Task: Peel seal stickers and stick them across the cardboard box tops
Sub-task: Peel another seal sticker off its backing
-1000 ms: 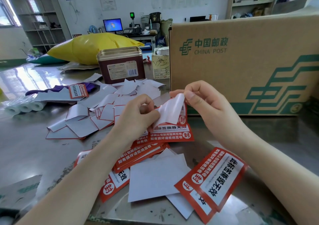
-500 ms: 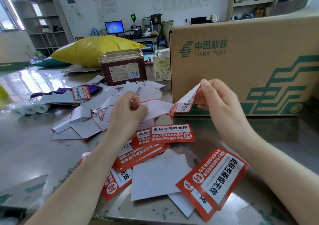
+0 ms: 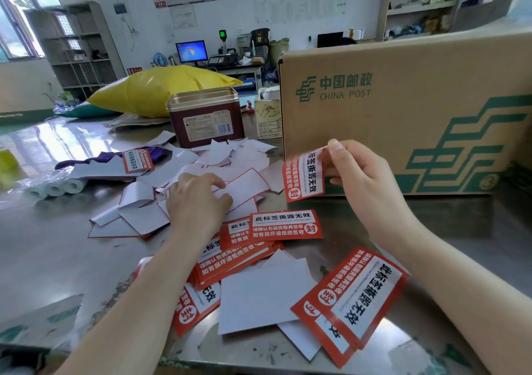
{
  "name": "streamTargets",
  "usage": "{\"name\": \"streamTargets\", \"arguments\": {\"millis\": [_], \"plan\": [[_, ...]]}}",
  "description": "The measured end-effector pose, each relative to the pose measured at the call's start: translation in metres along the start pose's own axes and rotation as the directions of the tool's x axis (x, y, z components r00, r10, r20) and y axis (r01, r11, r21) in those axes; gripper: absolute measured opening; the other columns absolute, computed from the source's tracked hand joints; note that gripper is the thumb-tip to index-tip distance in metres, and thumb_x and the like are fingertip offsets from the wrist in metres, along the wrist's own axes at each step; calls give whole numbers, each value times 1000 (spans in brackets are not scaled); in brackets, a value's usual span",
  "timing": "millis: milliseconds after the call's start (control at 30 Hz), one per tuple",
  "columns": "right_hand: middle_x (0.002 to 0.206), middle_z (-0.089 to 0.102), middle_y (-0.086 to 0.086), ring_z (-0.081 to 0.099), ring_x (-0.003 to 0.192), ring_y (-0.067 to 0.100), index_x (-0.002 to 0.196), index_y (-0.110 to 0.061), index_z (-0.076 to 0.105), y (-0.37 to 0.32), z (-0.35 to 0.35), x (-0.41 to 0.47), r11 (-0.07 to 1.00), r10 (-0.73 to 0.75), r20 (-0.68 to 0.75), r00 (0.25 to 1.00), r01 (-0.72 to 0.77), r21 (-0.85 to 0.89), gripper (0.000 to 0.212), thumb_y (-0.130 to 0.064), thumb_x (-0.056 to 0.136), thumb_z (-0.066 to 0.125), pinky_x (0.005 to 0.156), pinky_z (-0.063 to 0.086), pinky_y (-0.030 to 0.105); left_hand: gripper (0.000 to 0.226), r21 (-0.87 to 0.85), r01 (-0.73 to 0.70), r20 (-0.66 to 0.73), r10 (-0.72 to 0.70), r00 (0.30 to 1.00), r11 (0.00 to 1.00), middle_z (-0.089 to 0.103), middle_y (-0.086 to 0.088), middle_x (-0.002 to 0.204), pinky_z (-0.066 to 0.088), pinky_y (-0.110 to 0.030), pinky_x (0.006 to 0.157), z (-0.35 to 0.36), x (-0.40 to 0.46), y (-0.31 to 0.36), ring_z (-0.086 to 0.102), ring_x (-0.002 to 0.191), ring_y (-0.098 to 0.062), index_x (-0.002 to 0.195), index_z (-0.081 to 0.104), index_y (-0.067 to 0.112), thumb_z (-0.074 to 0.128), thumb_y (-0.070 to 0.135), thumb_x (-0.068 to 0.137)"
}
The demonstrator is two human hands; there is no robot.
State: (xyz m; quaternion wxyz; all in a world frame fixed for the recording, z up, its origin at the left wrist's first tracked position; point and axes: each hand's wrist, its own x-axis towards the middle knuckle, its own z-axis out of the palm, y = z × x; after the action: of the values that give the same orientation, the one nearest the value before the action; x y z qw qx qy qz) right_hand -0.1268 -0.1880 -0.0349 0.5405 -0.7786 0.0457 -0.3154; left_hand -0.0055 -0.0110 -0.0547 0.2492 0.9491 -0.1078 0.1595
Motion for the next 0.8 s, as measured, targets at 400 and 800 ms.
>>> {"name": "streamTargets", "arguments": {"millis": [400, 800], "plan": [[90, 61, -14, 60, 83, -6, 101, -26, 52, 3, 6, -3, 971, -77, 158, 984, 110, -211, 18, -37, 94, 39, 66, 51, 10, 33, -231, -631, -314, 558, 768, 740, 38, 12, 110, 36, -24, 89, 0, -20, 21, 42, 107, -7, 96, 65, 19, 54, 47, 81], [98, 61, -11, 62, 89, 2, 106, -26, 49, -2, 8, -8, 933, -158, 254, 954, 228, -277, 18, -34, 94, 38, 66, 52, 13, 28, -188, -637, -369, 547, 751, 748, 55, -7, 106, 37, -27, 85, 0, -20, 22, 43, 103, -10, 87, 65, 13, 53, 38, 83]]}}
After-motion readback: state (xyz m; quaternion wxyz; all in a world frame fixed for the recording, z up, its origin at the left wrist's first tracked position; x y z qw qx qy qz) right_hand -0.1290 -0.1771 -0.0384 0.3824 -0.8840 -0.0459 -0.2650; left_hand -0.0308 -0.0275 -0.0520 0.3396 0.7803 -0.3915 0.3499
